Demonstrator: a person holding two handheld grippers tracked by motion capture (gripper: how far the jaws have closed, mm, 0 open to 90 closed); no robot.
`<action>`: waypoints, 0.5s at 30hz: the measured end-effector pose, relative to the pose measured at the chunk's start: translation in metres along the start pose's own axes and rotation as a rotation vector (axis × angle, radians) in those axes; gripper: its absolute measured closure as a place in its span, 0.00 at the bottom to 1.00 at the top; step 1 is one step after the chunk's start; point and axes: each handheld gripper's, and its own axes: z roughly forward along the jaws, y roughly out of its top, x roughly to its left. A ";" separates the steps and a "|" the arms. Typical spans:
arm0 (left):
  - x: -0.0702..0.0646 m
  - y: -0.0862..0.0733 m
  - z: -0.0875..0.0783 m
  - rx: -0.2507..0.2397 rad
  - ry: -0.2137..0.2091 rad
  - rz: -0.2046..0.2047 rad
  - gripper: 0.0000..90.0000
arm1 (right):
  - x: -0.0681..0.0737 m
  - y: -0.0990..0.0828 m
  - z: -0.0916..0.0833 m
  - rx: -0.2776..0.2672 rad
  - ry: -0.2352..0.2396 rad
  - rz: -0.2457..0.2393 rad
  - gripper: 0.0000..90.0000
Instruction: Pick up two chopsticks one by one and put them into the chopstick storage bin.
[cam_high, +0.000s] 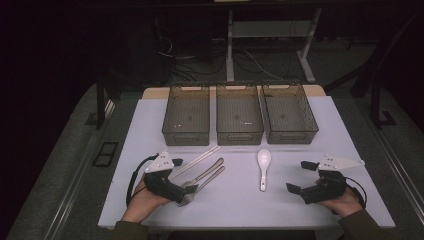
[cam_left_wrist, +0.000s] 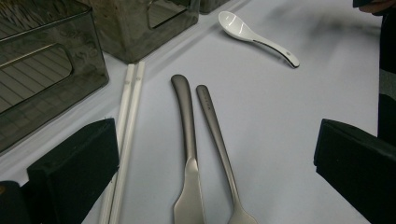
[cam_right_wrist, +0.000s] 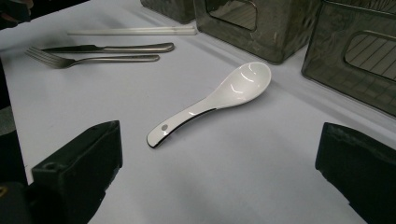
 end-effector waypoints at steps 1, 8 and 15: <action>0.000 0.000 0.000 -0.001 -0.001 -0.001 0.00 | 0.000 0.000 0.000 0.000 0.000 0.000 0.01; -0.001 0.001 0.001 0.000 0.001 -0.006 0.00 | 0.000 0.000 0.000 -0.002 0.011 0.009 0.01; 0.000 0.005 0.002 0.009 -0.001 0.009 0.00 | 0.001 -0.001 0.001 -0.003 0.026 0.011 0.01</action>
